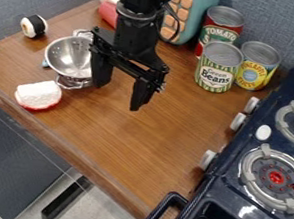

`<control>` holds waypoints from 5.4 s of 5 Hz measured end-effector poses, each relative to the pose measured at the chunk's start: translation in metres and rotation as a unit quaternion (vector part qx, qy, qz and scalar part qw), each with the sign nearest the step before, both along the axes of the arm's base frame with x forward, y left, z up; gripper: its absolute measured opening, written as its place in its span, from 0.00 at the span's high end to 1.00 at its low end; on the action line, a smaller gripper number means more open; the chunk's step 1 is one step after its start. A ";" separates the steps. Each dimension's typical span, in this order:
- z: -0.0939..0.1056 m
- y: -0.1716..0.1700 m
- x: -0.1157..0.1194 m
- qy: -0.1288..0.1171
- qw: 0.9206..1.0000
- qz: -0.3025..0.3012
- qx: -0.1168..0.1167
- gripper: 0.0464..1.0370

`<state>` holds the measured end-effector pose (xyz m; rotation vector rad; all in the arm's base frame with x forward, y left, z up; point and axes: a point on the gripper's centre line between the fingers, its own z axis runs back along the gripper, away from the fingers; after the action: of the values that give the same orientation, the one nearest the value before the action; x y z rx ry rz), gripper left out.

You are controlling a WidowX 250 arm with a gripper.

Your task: Put the silver bowl on the middle right side of the table

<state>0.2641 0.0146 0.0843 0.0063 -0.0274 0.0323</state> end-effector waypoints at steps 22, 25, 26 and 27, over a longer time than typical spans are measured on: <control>-0.026 -0.016 0.055 -0.138 0.881 -0.320 -0.320 0.88; -0.033 -0.010 0.040 -0.183 0.866 -0.289 -0.365 0.96; -0.034 -0.014 0.040 -0.170 0.873 -0.299 -0.345 0.92; -0.043 -0.019 0.031 -0.129 0.888 -0.274 -0.347 0.70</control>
<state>0.2955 -0.0040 0.0409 -0.7269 -0.2835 -0.5274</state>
